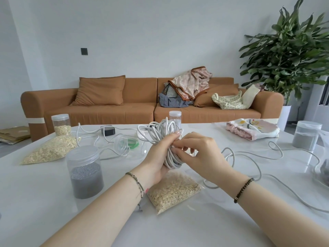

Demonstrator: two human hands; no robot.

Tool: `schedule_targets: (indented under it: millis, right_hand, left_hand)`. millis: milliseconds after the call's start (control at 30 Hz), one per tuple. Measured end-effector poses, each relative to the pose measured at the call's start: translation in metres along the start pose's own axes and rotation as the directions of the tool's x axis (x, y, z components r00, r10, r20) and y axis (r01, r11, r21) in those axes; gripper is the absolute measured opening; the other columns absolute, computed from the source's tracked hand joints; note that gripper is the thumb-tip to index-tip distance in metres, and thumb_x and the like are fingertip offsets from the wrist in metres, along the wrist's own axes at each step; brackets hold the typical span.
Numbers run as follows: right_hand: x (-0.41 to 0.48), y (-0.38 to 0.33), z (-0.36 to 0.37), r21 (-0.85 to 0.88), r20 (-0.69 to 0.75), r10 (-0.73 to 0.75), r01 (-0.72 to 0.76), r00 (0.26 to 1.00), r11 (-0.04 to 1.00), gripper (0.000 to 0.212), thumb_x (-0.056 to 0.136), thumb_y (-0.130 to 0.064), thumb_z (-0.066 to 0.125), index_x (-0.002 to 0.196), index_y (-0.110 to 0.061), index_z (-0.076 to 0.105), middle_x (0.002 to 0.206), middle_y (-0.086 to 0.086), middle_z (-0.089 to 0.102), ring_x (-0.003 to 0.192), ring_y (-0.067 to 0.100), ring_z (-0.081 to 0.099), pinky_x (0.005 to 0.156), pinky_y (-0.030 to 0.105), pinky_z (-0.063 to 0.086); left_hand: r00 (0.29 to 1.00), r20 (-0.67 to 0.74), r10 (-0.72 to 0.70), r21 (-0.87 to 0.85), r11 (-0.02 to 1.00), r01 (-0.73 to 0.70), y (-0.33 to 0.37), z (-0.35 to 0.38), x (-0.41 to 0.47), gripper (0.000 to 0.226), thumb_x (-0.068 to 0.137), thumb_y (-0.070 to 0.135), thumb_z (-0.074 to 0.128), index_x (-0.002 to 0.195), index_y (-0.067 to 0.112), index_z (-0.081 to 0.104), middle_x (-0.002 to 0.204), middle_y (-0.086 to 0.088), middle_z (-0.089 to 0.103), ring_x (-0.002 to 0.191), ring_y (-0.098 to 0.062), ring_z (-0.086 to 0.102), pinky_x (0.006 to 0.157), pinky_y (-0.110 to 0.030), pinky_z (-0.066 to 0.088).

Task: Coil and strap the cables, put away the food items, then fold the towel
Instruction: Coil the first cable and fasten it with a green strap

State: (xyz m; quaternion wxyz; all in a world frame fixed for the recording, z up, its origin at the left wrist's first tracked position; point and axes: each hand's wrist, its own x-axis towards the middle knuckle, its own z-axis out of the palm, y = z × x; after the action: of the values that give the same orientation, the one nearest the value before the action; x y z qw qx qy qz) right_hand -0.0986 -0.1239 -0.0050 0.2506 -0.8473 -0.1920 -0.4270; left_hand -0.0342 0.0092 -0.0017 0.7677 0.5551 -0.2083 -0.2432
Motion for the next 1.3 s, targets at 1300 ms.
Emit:
schedule_targets:
  millis: [1300]
  right_hand:
    - [0.010,-0.006,-0.035,0.301,0.290,0.261,-0.346,0.921,0.888,0.058,0.062,-0.059,0.076,0.109,-0.026,0.067,0.095,-0.015,0.068,0.093,0.002,0.064,0.088,0.027,0.045]
  left_hand:
    - [0.647,0.656,-0.390,0.190,0.914,0.358,0.000,0.011,-0.026,0.027,0.076,0.016,0.054,0.102,0.008,0.048,0.075,-0.006,0.050,0.069,-0.016,0.054,0.071,-0.027,0.050]
